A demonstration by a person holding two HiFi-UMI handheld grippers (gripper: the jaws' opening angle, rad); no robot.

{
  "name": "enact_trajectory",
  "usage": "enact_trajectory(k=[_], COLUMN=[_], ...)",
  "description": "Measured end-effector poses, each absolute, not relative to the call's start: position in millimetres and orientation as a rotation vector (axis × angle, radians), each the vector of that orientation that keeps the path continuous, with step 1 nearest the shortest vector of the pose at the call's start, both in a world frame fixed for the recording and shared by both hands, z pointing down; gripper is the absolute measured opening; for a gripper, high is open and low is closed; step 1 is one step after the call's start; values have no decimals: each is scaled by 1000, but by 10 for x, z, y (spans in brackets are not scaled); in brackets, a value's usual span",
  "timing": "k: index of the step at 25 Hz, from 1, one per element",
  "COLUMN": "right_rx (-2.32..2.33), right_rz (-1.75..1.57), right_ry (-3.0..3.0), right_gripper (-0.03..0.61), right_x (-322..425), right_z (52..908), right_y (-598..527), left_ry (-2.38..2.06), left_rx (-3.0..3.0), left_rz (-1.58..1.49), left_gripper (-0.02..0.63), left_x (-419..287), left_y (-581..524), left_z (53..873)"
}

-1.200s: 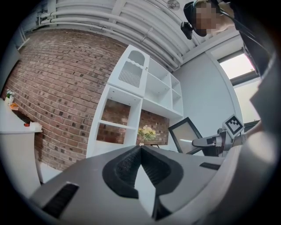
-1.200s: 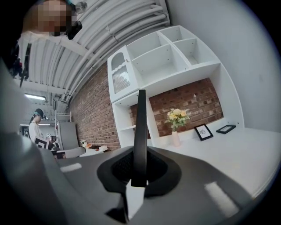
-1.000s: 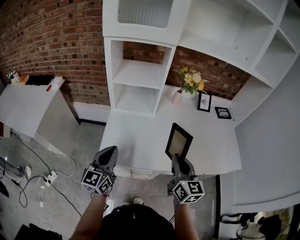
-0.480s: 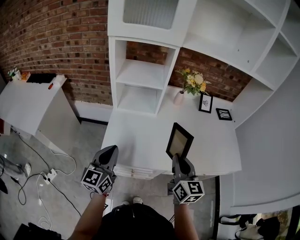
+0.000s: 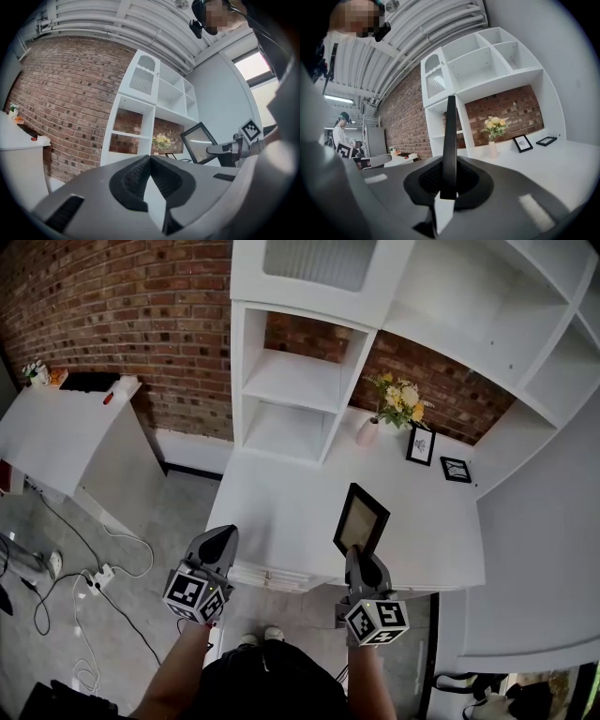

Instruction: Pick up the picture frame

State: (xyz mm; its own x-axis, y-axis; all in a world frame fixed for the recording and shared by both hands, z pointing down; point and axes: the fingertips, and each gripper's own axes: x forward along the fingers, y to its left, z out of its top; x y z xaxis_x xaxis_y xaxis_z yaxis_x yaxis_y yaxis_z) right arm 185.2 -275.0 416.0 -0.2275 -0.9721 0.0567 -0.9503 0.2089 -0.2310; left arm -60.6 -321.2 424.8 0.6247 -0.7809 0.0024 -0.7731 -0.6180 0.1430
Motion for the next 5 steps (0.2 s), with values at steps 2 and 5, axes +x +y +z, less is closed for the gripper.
enact_trajectory(k=[2, 5], right_rx=[-1884, -1881], right_rz=[-326, -327], right_ry=[2368, 2366], right_gripper=[25, 25], right_x=[1841, 1848], right_z=[4159, 4170], right_y=[-2776, -2803], left_ry=[-1309, -1311], left_rx=[2715, 2725], left_rz=[-87, -79], left_gripper=[-5, -5], left_x=[-605, -585], left_y=[-3236, -3256], left_z=[4242, 4232])
